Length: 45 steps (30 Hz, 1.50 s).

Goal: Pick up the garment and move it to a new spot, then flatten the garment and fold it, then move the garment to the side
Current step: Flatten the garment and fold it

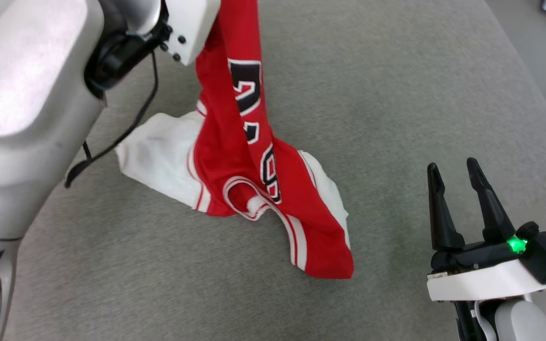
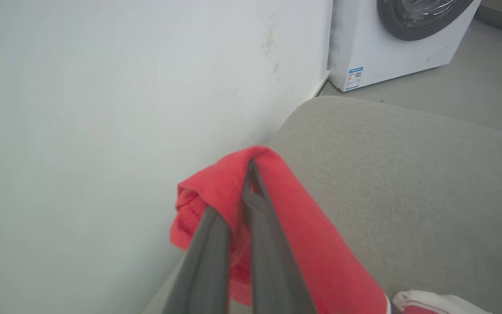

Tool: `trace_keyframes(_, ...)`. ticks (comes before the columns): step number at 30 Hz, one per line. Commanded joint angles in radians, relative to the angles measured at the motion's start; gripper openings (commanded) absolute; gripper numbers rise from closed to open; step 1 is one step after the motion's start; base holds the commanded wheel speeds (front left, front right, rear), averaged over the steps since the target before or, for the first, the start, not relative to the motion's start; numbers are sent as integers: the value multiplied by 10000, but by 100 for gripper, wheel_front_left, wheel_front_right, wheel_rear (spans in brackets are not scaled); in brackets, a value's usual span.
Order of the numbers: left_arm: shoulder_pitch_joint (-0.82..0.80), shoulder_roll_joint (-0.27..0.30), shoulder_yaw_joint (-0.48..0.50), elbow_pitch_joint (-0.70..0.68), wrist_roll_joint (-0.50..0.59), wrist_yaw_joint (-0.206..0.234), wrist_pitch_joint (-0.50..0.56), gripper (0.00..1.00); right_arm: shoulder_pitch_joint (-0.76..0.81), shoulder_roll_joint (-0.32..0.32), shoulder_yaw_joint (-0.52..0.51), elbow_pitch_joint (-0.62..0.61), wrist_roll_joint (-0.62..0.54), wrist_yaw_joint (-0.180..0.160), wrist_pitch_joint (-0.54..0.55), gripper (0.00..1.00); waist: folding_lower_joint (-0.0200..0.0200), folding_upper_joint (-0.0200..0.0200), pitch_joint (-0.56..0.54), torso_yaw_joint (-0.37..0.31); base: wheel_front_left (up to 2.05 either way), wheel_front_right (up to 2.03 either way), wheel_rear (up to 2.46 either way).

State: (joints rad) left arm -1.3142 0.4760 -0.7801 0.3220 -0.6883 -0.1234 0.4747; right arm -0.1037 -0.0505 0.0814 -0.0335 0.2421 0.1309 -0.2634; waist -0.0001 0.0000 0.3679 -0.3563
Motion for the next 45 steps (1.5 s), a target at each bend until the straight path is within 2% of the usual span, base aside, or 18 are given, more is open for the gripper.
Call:
trace_keyframes(1, -22, -74, -110, 205, 1, -34, -80, 0, -145, 5, 32, -5, 43, -3, -19, 100, 1, 0, 375, -466, 0, 0, 0)
trace_keyframes(2, -82, -176, -234, 463, 47, -45, -191, 33, -149, 7, 74, -1, 85, -3, -19, 100, 1, 0, 422, -551, 0, 0, 0)
trace_keyframes(3, -138, -281, -337, 692, 41, -51, -285, 100, -159, 7, 101, 0, 125, -3, -19, 100, 1, 0, 468, -615, 0, 0, 0)
trace_keyframes(8, -267, -518, -816, 1480, -164, -66, -804, 100, -153, 7, 192, -28, 229, -3, -19, 100, 1, 0, 606, -662, 0, 0, 0)
trace_keyframes(12, -138, -438, -1380, 1676, -406, -70, -1259, 100, -189, 4, 223, -41, 186, -3, -19, 100, 1, 0, 506, -440, 0, 0, 0)
trace_keyframes(18, -171, -159, -1691, 1863, -734, -73, -2347, 100, -237, 1, 6, -41, -198, -3, -19, 100, 1, 0, 76, 244, 0, 0, 0)
trace_keyframes(25, 412, 66, -1502, 2067, -685, 50, -4089, 100, -34, 1, -593, 18, -819, -5, -19, 100, 1, 0, -885, 1320, 0, 0, 0)
trace_keyframes(32, 2151, 460, -1003, 1562, -896, 1150, -5788, 100, 305, 2, -1249, 44, -1299, -3, -19, 100, 1, 0, -1855, 2474, 0, 0, 0)
trace_keyframes(36, 3766, 827, -574, 646, -1264, 2075, -6742, 100, 540, 1, -1428, 68, -1475, -5, -19, 100, 1, 0, -2317, 2954, 0, 0, 0)
trace_keyframes(37, 4204, 903, -498, 383, -1320, 2292, -6890, 100, 555, 1, -1494, 39, -1510, -5, -19, 100, 1, 0, -2380, 3093, 0, 0, 0)
trace_keyframes(38, 4204, 903, -498, 383, -1320, 2292, -6890, 100, 555, 1, -1494, 39, -1510, -5, -19, 100, 1, 0, -2380, 3093, 0, 0, 0)
trace_keyframes(39, 5113, 1056, -307, -252, -1432, 2764, -7141, 100, 639, 2, -1544, -8, -1568, -3, -19, 100, 1, 0, -2487, 3317, 0, 0, 0)
trace_keyframes(40, 5552, 1109, -228, -574, -1440, 2974, -7230, 100, 698, 4, -1562, -13, -1589, -3, -19, 100, 1, 0, -2542, 3423, 0, 0, 0)
trace_keyframes(44, 7310, 1215, 178, -1705, -1379, 3614, -7390, 100, 831, 1, -1569, -40, -1705, -5, -19, 100, 1, 0, -2679, 3730, 0, 0, 0)
trace_keyframes(45, 7310, 1215, 178, -1705, -1379, 3614, -7390, 100, 831, 1, -1569, -40, -1705, -5, -19, 100, 1, 0, -2679, 3730, 0, 0, 0)
